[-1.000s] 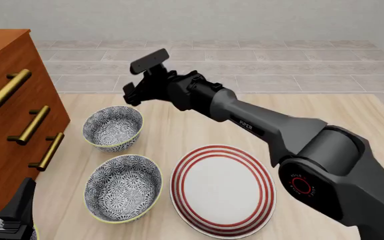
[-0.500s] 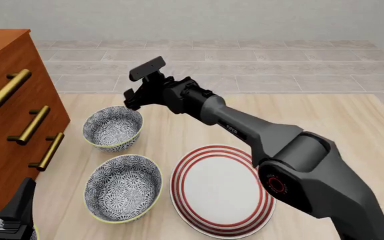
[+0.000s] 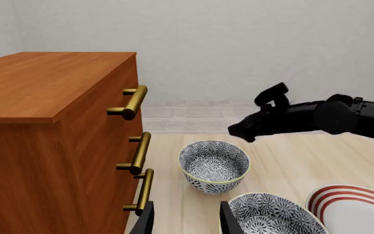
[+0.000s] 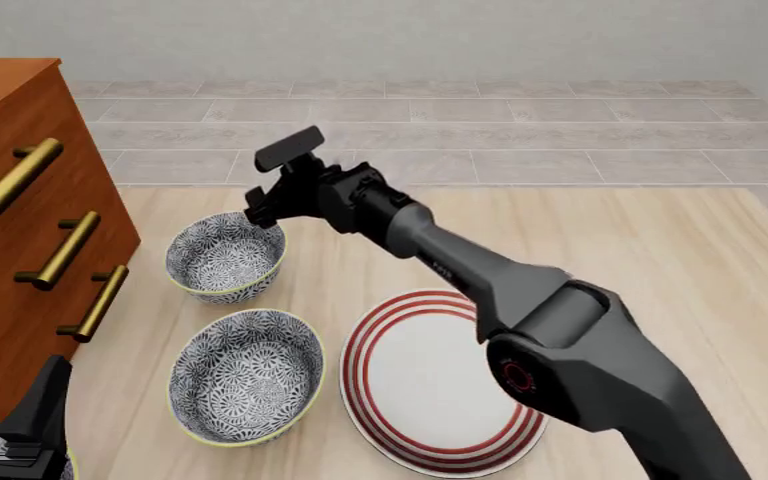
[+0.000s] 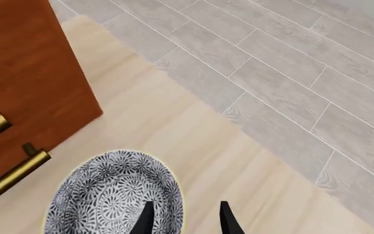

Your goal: Pick up the bowl and put it in the front on the plate.

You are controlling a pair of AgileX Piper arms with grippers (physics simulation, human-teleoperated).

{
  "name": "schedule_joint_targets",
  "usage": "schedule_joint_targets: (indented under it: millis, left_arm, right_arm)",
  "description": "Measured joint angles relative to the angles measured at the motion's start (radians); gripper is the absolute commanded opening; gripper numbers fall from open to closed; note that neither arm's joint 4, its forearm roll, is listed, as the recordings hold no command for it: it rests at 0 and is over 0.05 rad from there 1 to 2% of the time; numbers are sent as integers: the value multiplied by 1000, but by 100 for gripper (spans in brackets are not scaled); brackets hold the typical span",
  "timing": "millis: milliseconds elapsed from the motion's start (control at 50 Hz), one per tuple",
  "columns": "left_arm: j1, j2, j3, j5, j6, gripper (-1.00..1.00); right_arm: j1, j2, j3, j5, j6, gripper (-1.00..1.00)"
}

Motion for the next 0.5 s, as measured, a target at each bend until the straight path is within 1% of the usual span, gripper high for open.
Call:
schedule_joint_targets:
  millis: [140, 500]
  left_arm:
    - [0, 0, 0, 0, 0, 100]
    - [0, 0, 0, 0, 0, 100]
  right_arm:
    - [4, 31, -33, 19, 13, 100]
    - [28, 77, -46, 34, 48, 100]
